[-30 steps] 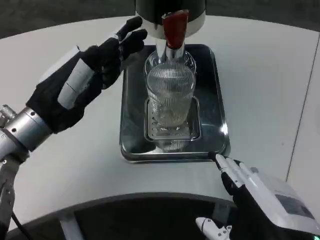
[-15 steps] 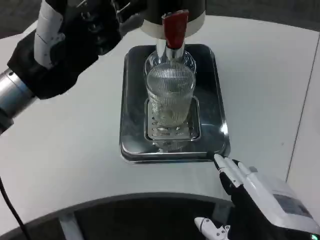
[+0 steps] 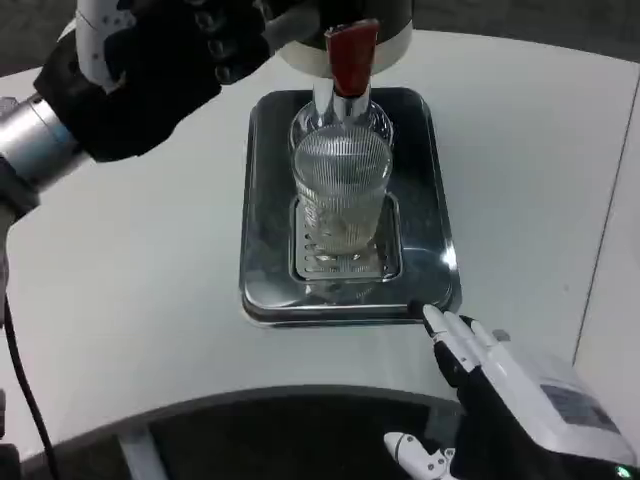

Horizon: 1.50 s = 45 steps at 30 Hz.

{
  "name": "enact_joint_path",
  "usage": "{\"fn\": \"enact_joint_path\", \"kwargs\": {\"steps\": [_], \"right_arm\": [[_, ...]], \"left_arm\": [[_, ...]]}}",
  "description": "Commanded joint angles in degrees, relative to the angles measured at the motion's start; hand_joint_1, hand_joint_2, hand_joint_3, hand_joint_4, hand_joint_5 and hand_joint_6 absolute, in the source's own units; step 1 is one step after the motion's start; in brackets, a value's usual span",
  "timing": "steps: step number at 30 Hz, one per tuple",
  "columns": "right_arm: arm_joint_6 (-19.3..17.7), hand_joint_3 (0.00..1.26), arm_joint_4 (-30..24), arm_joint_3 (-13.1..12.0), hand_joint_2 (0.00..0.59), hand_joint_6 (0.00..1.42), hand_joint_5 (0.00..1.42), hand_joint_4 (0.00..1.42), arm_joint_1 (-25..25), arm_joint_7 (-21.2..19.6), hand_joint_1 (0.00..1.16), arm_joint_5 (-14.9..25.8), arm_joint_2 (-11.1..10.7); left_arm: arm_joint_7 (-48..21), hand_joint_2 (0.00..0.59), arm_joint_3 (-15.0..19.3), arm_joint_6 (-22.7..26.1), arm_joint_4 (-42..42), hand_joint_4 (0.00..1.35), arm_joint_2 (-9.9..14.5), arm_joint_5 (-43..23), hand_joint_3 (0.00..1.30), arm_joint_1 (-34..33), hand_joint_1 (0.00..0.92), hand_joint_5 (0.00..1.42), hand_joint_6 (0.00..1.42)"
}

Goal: Grasp the cup under the faucet to collect the drink, then remove the cup.

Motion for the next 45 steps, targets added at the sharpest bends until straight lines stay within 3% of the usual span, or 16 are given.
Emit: {"fn": "enact_joint_path", "kwargs": {"steps": [1,12,25,45], "right_arm": [[0.3,0.00,0.4,0.3,0.390,0.00,0.00,0.00,0.8,-0.6,0.34,-0.4,0.5],[0.6,0.00,1.3,0.6,0.390,0.00,0.00,0.00,0.1,-1.0,0.34,-0.7,0.8],[0.7,0.00,1.0,1.5,0.390,0.00,0.00,0.00,0.3,-1.1,0.34,-2.1,2.1],[0.6,0.00,0.8,2.1,0.390,0.00,0.00,0.00,0.9,-1.2,0.34,-3.1,2.9]], "left_arm": [[-3.4,0.039,-0.7,-0.6,4.6,0.00,-0.5,2.4,0.02,-4.0,0.000,0.00,0.02],[-8.9,0.040,-1.6,-2.0,10.4,0.00,-0.8,5.0,0.03,-9.3,0.000,0.02,0.04],[-10.8,0.040,-1.5,-6.2,19.0,0.00,-0.9,8.6,0.03,-15.4,0.000,0.02,0.04],[-14.0,0.040,-3.8,-12.6,22.7,0.00,-3.8,13.1,0.03,-18.9,0.000,0.02,0.04]]}}
